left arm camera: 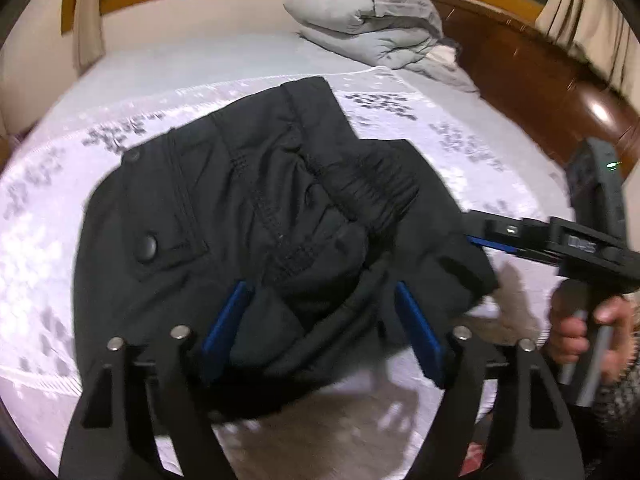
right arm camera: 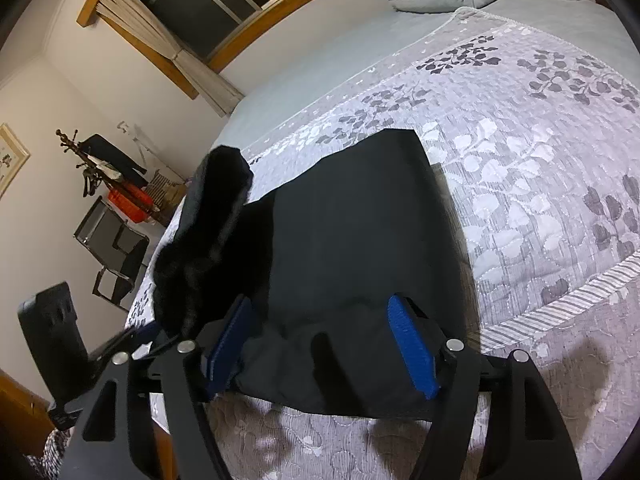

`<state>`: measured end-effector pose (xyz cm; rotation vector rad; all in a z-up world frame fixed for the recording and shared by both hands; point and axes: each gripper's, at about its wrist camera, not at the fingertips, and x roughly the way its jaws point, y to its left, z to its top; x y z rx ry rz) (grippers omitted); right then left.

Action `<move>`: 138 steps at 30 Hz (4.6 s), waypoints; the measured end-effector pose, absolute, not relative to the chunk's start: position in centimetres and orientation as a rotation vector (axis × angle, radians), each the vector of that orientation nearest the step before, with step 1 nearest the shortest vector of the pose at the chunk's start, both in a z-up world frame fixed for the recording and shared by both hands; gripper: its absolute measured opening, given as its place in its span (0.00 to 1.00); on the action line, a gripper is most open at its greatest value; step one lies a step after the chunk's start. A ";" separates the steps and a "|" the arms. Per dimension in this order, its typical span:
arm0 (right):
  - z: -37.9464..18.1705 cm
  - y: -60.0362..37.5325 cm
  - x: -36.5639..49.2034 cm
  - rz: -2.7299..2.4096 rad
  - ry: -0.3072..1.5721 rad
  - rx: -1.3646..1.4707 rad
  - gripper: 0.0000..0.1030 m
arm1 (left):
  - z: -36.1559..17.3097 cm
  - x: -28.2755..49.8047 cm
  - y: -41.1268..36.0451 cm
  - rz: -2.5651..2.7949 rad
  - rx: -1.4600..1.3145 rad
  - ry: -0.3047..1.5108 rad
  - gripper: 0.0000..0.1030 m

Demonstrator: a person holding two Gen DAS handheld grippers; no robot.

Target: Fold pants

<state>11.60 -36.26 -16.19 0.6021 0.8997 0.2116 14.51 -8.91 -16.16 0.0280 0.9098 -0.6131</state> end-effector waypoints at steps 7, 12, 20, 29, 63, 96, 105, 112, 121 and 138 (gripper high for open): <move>-14.2 -36.2 12.0 0.253 0.872 0.617 0.82 | -15.3 14.7 -3.8 -0.632 -0.223 0.947 0.85; -12.6 -34.6 13.5 0.327 0.867 0.592 0.88 | -14.6 15.7 2.7 -0.427 -0.377 0.898 0.87; -13.7 -31.5 16.4 0.409 0.943 0.645 0.92 | -17.3 17.0 7.9 -0.275 -0.453 0.983 0.88; -15.7 -28.6 18.0 0.439 1.018 0.641 0.92 | -19.7 16.8 8.3 -0.301 -0.468 1.045 0.88; -14.8 -25.7 19.0 0.446 1.002 0.515 0.33 | -21.6 17.1 5.9 -0.368 -0.470 1.107 0.91; -5.6 -34.3 15.3 0.406 0.825 0.491 0.29 | -15.4 18.1 -1.9 -0.499 -0.312 1.012 0.91; -7.8 -36.7 14.6 0.366 0.858 0.525 0.29 | -15.3 18.5 -3.6 -0.486 -0.239 1.022 0.91; -10.2 -37.1 14.3 0.339 0.908 0.543 0.29 | -15.4 18.6 -4.1 -0.470 -0.203 1.033 0.91; -13.9 -37.7 14.1 0.306 0.963 0.599 0.29 | -15.6 18.9 -5.2 -0.462 -0.150 1.035 0.91; -17.1 -37.6 14.3 0.294 1.008 0.594 0.39 | -15.7 18.9 -6.3 -0.413 -0.066 1.040 0.92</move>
